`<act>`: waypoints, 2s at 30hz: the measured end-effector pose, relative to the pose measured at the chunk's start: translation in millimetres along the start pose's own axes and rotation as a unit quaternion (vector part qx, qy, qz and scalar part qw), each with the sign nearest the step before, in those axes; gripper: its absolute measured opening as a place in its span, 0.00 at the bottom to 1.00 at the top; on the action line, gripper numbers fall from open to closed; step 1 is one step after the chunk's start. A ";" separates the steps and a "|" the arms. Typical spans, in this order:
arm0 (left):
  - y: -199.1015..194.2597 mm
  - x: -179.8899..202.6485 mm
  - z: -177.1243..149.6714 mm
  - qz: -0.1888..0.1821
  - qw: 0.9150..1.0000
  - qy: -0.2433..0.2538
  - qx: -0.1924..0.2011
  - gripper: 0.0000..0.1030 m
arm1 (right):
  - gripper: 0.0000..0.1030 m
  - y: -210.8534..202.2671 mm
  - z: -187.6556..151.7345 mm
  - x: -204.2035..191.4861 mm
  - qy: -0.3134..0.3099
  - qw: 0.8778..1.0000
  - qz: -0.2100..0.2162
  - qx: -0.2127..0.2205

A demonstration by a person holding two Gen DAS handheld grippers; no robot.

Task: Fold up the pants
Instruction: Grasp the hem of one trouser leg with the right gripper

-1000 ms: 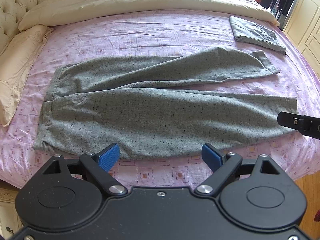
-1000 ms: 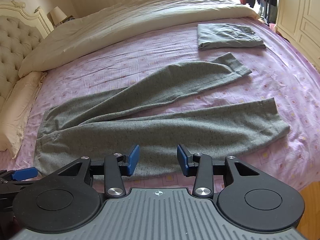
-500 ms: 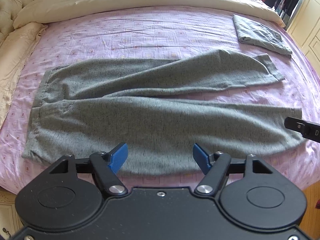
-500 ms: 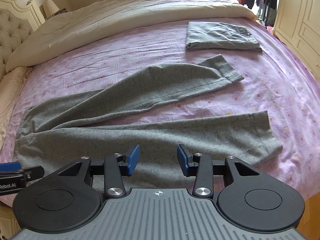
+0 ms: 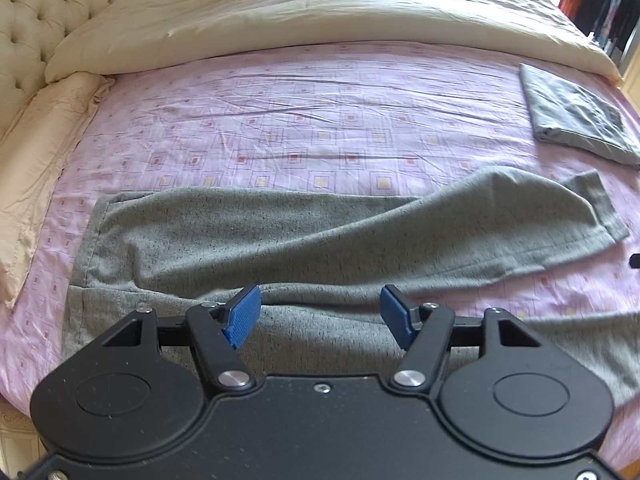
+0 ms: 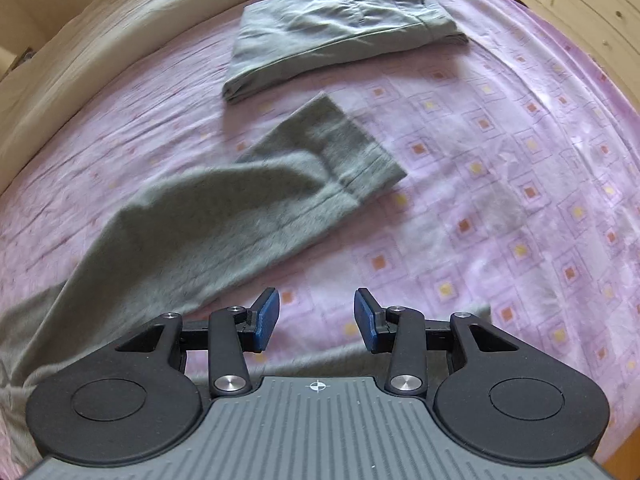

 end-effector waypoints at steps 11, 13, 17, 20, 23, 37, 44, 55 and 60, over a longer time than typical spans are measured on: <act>3.5 19.1 -19.1 0.036 0.998 -0.019 -0.052 0.66 | 0.39 74.3 69.3 58.7 0.121 0.992 0.001 -0.019; 4.6 20.3 -19.7 0.042 0.997 -0.021 -0.059 0.66 | 0.39 86.4 70.1 61.7 0.147 0.989 0.009 -0.030; 7.5 22.0 -14.7 0.051 0.996 -0.025 -0.063 0.66 | 0.30 95.0 65.3 64.2 0.181 0.983 0.027 -0.028; 8.3 24.5 -9.7 0.054 0.997 -0.020 -0.057 0.66 | 0.10 82.2 67.7 56.3 0.175 0.982 0.063 -0.006; 11.4 27.6 -4.7 0.057 0.997 -0.015 -0.053 0.66 | 0.10 45.1 68.8 45.2 0.119 0.991 0.048 0.023; 33.3 23.8 7.7 0.071 0.995 -0.017 -0.062 0.66 | 0.43 27.4 88.4 66.2 0.051 0.998 0.031 0.019; 55.9 14.4 19.9 0.079 0.995 -0.009 -0.065 0.66 | 0.47 95.6 121.6 79.8 0.033 0.998 0.038 -0.043; 116.2 -3.9 54.5 0.082 0.994 0.047 -0.052 0.66 | 0.12 88.8 102.0 47.1 -0.030 0.997 0.062 -0.034; 145.4 -17.0 71.5 0.081 0.994 0.060 -0.042 0.66 | 0.01 64.4 142.7 45.3 -0.041 0.999 0.000 0.034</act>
Point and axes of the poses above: each gripper's, at about its wrist camera, not at the fingertips, and y roughly the way its jaws point, x to its right, z to its top, the point moved 5 cm from there along y, roughly the way its jaws point, and after that the axes turned 9 degrees about z, right-handed, at the moved point
